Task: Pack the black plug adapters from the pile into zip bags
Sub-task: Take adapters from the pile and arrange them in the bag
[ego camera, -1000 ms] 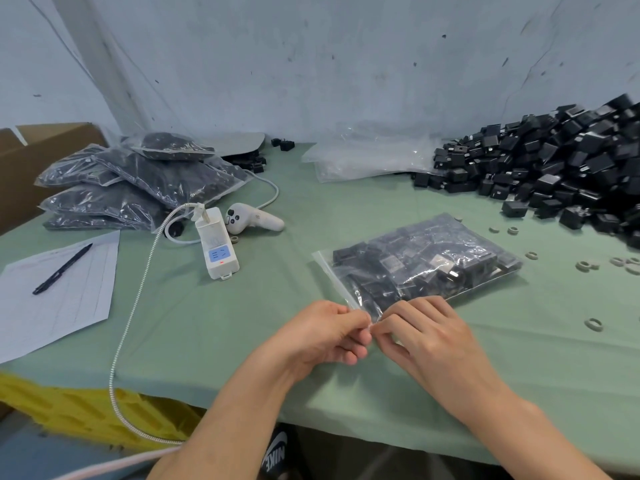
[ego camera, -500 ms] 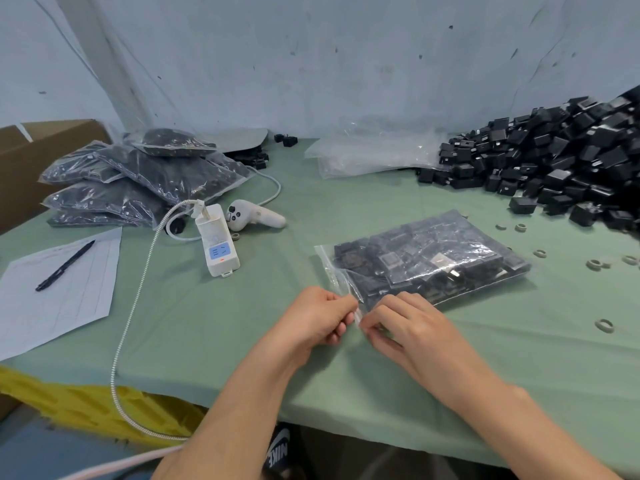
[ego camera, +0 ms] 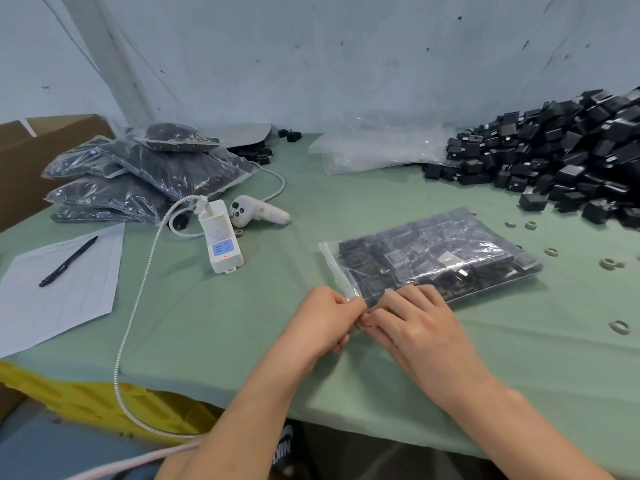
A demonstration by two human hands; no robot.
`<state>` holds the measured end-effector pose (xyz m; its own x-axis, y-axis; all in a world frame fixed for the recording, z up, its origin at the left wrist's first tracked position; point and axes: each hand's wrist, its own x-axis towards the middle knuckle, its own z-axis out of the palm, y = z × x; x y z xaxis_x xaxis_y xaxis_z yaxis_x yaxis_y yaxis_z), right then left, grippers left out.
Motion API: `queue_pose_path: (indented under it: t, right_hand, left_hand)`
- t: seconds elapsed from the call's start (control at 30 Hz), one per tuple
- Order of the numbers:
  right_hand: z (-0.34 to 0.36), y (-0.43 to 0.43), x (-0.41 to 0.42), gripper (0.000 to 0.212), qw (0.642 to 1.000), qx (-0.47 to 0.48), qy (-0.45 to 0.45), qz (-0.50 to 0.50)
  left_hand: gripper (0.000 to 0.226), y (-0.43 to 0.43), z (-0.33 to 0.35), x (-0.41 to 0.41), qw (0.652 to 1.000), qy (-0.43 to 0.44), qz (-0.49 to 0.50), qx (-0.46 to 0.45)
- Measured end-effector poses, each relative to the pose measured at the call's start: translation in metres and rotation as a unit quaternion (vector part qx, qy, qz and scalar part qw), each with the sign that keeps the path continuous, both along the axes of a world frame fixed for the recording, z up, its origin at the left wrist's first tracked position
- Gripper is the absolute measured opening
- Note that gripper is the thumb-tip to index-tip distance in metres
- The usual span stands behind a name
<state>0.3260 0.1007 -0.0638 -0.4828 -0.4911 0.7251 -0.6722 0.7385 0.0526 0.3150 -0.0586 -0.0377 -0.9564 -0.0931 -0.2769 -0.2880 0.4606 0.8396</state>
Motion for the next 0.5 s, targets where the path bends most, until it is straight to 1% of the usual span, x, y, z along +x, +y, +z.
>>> queue_pose_path:
  t: [0.1,0.27,0.4,0.5]
  right_hand:
    - [0.000,0.001,0.000,0.024,1.000,0.004,-0.001,0.004]
    - [-0.003,0.000,0.000,0.020,1.000,-0.001,-0.010,0.011]
    - [-0.003,0.001,-0.001,0.022,1.000,-0.008,-0.019,0.017]
    - [-0.002,0.001,0.000,0.024,0.999,-0.019,-0.022,0.027]
  left_hand:
    - [0.032,0.000,0.001,-0.003,0.999,0.013,-0.007,-0.029]
    - [0.035,0.000,0.001,-0.007,0.999,0.025,0.016,-0.012]
    - [0.033,-0.004,0.001,-0.010,1.000,0.013,0.014,0.022]
    - [0.032,-0.009,0.002,-0.012,0.998,-0.005,0.012,0.065]
